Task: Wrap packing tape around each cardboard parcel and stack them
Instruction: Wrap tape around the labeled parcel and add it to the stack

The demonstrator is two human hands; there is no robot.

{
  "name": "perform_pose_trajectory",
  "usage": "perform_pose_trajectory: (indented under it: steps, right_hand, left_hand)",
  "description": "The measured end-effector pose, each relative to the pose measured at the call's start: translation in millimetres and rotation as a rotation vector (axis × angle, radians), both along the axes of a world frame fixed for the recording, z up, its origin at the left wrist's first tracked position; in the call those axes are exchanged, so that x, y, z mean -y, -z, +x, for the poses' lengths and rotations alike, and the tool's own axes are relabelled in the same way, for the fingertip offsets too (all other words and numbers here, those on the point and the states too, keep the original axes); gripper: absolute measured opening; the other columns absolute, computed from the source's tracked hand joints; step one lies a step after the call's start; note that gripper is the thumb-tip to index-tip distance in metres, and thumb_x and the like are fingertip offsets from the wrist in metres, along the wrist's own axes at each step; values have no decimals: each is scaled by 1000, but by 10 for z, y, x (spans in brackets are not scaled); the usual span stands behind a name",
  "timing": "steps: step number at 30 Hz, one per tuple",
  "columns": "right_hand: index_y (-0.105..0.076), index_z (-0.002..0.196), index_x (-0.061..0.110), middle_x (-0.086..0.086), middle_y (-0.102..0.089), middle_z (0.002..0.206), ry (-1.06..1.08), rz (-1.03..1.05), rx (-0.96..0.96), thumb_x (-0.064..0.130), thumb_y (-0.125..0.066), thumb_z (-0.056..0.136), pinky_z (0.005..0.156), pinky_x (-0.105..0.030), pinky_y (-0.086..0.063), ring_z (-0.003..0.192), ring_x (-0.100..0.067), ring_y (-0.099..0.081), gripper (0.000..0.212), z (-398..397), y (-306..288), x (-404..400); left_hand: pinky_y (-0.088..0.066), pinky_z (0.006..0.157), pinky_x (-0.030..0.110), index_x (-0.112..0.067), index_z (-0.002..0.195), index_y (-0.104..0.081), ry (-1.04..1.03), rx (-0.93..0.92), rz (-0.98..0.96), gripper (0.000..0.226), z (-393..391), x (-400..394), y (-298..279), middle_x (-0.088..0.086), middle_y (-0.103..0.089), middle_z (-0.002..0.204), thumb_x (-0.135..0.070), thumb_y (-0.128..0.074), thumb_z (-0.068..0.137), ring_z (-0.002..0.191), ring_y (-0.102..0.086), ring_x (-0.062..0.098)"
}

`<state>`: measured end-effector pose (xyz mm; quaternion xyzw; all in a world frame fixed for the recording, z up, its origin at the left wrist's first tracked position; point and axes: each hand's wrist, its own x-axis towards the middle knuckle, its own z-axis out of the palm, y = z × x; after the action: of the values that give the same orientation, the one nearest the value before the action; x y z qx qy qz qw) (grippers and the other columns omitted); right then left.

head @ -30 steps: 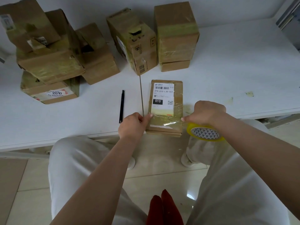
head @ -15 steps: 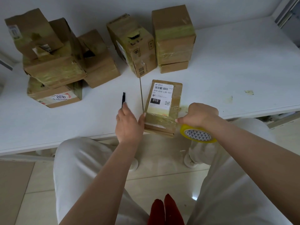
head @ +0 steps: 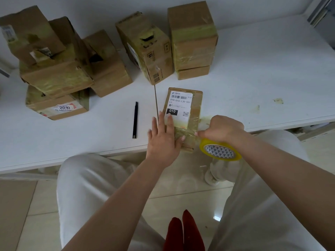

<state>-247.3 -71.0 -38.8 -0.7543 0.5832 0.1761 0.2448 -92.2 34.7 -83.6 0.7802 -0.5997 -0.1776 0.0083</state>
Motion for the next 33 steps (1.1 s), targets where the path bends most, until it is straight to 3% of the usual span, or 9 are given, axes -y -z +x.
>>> perform_pose_trajectory:
  steps: [3, 5, 8, 13, 18, 21, 26, 29, 33]
  right_hand:
    - [-48, 73, 22, 7, -53, 77, 5, 0, 8, 66, -56, 81, 67, -29, -37, 83, -19, -55, 46, -6, 5, -7]
    - [-50, 74, 22, 7, -55, 78, 10, 13, 13, 65, -57, 80, 66, -29, -37, 82, -19, -56, 44, -10, 11, 9]
    - [-53, 76, 19, 3, -55, 77, 23, 107, 60, 62, -60, 80, 68, -30, -42, 78, -18, -56, 44, -49, 32, 59]
    - [-56, 86, 17, -1, -55, 81, 140, 275, 258, 52, -67, 84, 57, -27, -37, 70, -13, -53, 37, -115, 4, 121]
    - [-59, 101, 14, -1, -56, 86, 114, 303, 265, 48, -68, 84, 61, -26, -40, 74, -15, -54, 40, -177, 45, 132]
    - [-59, 103, 12, -4, -57, 91, 111, 319, 262, 47, -69, 84, 66, -28, -43, 76, -18, -56, 41, -204, 71, 143]
    - [-60, 110, 12, -9, -60, 106, 104, 361, 267, 45, -68, 85, 68, -28, -45, 90, -25, -59, 42, -250, 47, 144]
    - [-64, 100, 14, -8, -64, 101, 129, 393, 370, 44, -71, 83, 71, -29, -47, 89, -24, -62, 36, -314, 3, 147]
    - [-72, 98, 11, -5, -71, 93, 169, 427, 665, 51, -71, 76, 79, -29, -51, 88, -20, -67, 45, -404, -219, 132]
  left_hand:
    - [8, 116, 61, -22, 150, 23, 245, 158, -14, 77, -152, -99, -10, 3, 32, 156, -65, 7, 88, 143, 32, 31]
    - [6, 116, 62, -28, 146, 29, 378, 171, 86, 77, -207, -116, 38, -2, 37, 154, -68, 8, 85, 140, 37, 29]
    - [7, 116, 62, -32, 144, 31, 390, 141, 151, 80, -198, -83, 64, -5, 37, 154, -73, 5, 81, 140, 37, 28]
    - [7, 109, 72, -33, 150, 23, 297, 55, 106, 88, -222, -77, 18, -9, 31, 157, -78, -20, 87, 142, 34, 25]
    - [1, 104, 77, -26, 147, 32, 125, 178, 139, 114, -343, -2, 51, 3, 36, 155, -84, -36, 77, 139, 33, 41]
    - [-3, 105, 76, -23, 146, 34, 112, 259, 123, 116, -388, 24, 90, 8, 33, 156, -78, -45, 80, 140, 29, 44]
    - [-7, 111, 70, -20, 153, 12, 119, 260, 61, 104, -416, 58, 63, 14, 12, 161, -55, -60, 86, 144, 13, 50]
    - [-10, 112, 69, -20, 154, 4, 126, 202, 29, 102, -336, 51, 25, 12, 6, 162, -49, -63, 82, 145, 9, 48]
    - [-13, 112, 68, -25, 154, -7, 27, -138, -117, 104, -101, -2, -48, 1, -5, 162, -45, -69, 72, 149, 2, 36]
